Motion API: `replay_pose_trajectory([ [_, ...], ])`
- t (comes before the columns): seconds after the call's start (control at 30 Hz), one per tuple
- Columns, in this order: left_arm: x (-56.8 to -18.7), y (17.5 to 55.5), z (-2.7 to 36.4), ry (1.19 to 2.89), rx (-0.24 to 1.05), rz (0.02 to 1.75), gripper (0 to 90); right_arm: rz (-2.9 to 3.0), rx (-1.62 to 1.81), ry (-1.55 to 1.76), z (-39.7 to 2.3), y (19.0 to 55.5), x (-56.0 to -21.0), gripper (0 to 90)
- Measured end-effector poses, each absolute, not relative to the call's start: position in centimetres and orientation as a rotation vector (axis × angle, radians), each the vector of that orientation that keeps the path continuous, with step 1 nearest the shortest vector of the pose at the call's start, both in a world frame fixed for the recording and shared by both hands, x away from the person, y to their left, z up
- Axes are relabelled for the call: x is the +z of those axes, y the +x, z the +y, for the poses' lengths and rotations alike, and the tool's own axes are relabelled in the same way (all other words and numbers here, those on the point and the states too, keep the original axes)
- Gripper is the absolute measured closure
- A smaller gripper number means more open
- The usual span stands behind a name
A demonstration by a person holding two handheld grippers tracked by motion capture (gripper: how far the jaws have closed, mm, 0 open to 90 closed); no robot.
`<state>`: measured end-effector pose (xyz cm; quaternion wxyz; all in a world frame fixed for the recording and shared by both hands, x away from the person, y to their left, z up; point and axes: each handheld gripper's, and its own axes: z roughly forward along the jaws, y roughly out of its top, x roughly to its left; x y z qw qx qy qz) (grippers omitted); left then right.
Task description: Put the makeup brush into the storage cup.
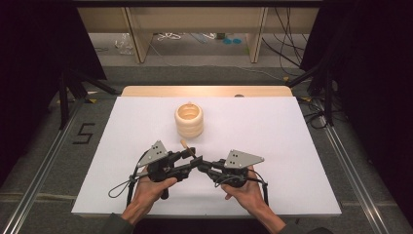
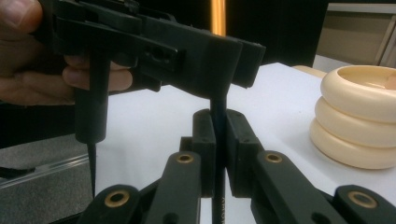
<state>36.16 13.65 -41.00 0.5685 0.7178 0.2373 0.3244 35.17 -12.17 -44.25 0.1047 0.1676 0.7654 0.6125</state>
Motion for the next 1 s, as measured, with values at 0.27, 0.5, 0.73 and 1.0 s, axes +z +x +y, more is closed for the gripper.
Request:
replay_pose_trajectory([
  [0.27,-41.00,36.19,13.77,1.681,0.761,0.551,61.4,2.232,1.829,0.488,-12.10,35.18,-44.26,84.2],
  [0.5,-40.97,36.28,13.89,1.671,0.766,0.546,66.9,2.244,1.807,0.507,-12.19,35.00,-44.14,84.2],
  [0.73,-41.00,36.29,13.76,1.666,0.764,0.539,70.9,2.233,1.812,0.507,-12.09,34.93,-44.16,84.2],
  [1.0,-41.02,36.53,13.88,1.651,0.760,0.522,77.3,2.232,1.832,0.495,-12.14,34.91,-44.09,84.2],
])
